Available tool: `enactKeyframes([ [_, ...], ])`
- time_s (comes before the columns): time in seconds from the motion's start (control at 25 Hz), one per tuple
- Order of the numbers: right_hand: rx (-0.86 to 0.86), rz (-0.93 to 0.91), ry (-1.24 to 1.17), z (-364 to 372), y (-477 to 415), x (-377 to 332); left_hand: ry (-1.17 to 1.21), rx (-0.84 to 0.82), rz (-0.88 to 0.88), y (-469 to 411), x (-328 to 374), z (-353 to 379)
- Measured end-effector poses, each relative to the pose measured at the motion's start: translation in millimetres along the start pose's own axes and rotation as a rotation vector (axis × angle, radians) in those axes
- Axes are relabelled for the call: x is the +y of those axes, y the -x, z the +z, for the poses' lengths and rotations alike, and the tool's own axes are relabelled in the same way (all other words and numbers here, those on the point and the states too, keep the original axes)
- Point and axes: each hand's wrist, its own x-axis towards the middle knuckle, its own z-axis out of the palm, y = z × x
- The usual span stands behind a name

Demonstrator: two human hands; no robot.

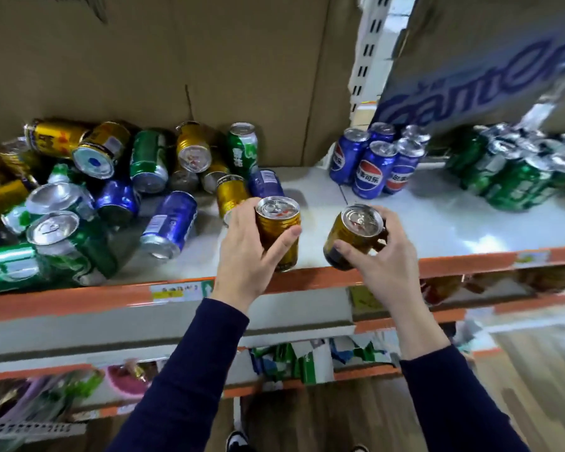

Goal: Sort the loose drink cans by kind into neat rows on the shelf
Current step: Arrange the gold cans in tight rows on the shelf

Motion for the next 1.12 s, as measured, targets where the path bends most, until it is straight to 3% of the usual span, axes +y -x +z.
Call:
enactKeyframes([
  [0.56,0.138,0.116,0.011,-260,22,158,0.074,-0.228,0.144,28,168,259],
  [0.88,0.303,0.294,-0.068,-360,31,245,0.1,-0.418,0.191,20,229,385],
  [1.12,0.4,0.344,-0.008,-433,-10,307,0.169,-0.437,0.239,-26,269,481],
])
